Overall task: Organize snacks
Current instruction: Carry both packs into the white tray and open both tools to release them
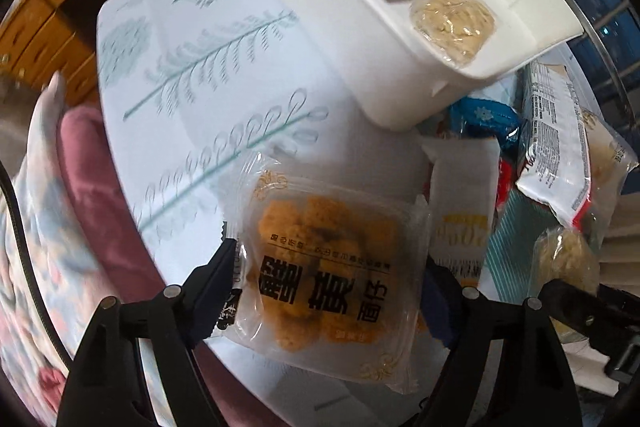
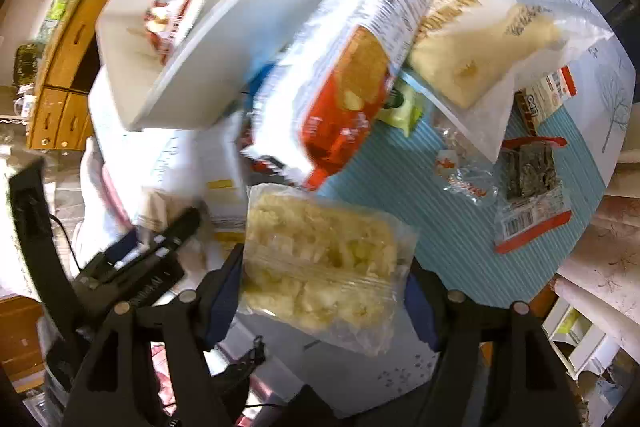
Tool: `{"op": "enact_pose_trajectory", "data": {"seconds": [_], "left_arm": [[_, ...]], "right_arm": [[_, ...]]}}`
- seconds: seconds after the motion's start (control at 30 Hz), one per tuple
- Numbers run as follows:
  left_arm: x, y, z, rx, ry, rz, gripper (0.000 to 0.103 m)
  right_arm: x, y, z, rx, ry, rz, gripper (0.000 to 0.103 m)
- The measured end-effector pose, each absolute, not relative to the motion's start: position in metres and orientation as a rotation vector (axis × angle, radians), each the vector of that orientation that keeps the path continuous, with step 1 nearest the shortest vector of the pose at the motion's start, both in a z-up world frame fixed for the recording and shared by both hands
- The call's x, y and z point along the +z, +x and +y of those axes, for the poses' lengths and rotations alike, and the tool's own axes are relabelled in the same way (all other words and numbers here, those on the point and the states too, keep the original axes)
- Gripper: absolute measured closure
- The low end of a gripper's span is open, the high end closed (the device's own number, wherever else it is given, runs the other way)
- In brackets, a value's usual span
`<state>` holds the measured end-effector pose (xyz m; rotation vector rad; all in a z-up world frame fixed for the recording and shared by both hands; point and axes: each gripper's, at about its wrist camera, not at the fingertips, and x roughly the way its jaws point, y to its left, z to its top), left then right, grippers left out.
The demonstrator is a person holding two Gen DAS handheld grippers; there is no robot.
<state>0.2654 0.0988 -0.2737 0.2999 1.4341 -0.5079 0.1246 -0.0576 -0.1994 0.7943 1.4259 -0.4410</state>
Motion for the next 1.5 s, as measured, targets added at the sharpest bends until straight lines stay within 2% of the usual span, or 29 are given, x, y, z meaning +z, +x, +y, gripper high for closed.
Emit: {"op": "enact_pose_trajectory", "data": {"seconds": [0.27,0.5,0.77,1.13,1.5], "left_arm": [[-0.244,0.242,0.136,-0.480,0.221,1.483,0.023],[-0.208,0.239,0.162,-0.418,0.137,1.516,0.023],[-0.157,0.248,0.171,-0.449,0.007,1.470,0.023],[-0.104,0.277,0.121,-0.485,-0.094,1.336,0.023],[-0.103,0.321,0.053,-0.406,-0.261,1.265,0.023]], "right_arm": [[-0.154,0.129,-0.047,-0.363,0.761,1.377,0.031],[-0.143,0.146,-0.061,-0.316,0.747,1.347,0.031],[-0.121,0.186,-0.068,-0.245,0.683,1.305,0.031],[-0.109,0.230,-0.121,-0.198,0.619,1.265,0.031],[-0.122,0.258,-0.178,-0.077,0.598,1.259,0.031]]}}
